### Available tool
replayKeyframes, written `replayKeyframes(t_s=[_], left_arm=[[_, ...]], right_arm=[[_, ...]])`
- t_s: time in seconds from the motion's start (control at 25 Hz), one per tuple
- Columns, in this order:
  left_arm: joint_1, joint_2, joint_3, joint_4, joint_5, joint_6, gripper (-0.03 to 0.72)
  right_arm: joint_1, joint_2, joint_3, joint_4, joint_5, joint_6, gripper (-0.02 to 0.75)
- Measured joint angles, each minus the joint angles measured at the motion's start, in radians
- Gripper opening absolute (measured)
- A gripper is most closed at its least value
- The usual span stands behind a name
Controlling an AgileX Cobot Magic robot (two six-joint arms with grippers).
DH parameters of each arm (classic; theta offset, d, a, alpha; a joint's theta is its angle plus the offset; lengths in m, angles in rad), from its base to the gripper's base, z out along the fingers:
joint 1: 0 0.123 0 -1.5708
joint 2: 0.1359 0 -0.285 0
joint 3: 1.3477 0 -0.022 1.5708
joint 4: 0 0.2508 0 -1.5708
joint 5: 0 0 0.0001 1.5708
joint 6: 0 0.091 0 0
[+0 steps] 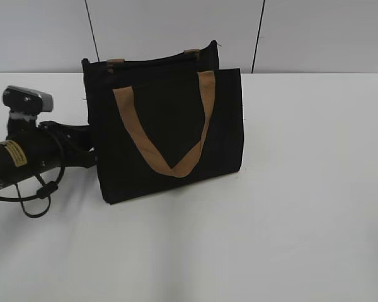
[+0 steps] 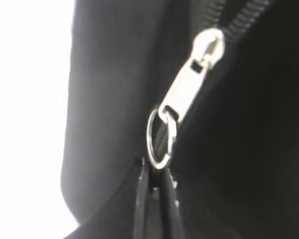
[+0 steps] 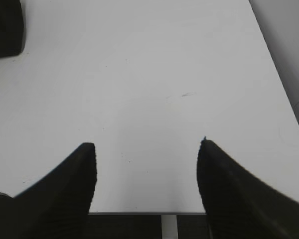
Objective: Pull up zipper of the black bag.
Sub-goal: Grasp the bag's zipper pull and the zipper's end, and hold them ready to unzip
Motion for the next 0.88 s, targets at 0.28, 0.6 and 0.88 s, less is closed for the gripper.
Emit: replayKeyframes(t_s=[0.28, 0.6, 0.88], left_arm=[[0.0, -0.274, 0.083, -0.055, 0.118, -0.001, 0.029], [0.0, -0.551, 0.088, -0.074, 0.315, -0.001, 0.028], [-0.001, -0.615, 0.088, -0.079, 0.342, -0.001, 0.028]], right_arm=[[0.0, 0.0, 0.0, 0.0, 0.0, 0.0, 0.484], [0.0, 0.0, 0.0, 0.0, 0.0, 0.0, 0.484], [0.0, 0.0, 0.0, 0.0, 0.0, 0.0, 0.484]])
